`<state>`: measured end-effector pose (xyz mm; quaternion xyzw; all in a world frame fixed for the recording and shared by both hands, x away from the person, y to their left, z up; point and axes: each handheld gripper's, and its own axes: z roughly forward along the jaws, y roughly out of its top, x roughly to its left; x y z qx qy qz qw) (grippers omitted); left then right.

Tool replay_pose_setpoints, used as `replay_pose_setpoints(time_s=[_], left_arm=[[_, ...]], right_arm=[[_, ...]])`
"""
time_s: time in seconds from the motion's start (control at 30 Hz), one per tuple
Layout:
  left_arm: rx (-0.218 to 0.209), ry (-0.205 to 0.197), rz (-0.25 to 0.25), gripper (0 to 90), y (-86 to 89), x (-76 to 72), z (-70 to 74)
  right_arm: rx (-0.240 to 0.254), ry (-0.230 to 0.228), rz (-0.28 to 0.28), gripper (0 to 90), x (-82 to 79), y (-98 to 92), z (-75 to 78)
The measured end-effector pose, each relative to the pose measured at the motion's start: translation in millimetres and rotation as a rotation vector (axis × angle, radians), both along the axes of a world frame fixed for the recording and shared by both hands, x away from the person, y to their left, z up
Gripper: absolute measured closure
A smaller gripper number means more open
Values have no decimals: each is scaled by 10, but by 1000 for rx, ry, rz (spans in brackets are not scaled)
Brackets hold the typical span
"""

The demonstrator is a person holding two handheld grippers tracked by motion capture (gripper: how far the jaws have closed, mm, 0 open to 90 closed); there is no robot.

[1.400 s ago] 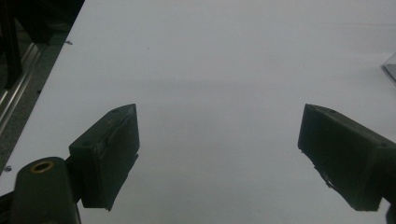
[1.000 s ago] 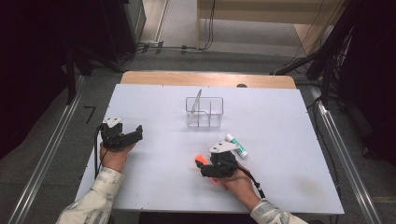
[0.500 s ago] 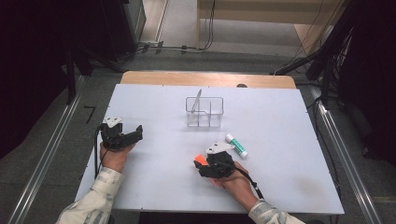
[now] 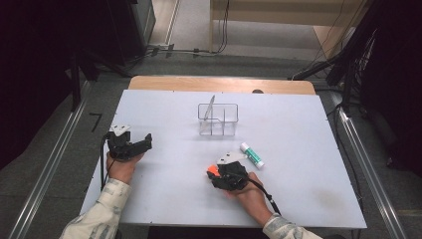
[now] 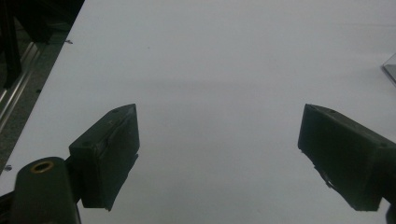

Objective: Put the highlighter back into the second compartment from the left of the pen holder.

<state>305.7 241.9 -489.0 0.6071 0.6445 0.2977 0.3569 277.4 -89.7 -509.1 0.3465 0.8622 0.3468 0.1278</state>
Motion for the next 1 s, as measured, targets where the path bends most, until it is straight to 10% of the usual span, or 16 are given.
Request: replay_pose_setpoints(time_s=[1.0], left_arm=[[-6, -3, -2, 130, 8, -2, 4]], right_arm=[[-39, 0, -15, 650, 33, 8, 47]])
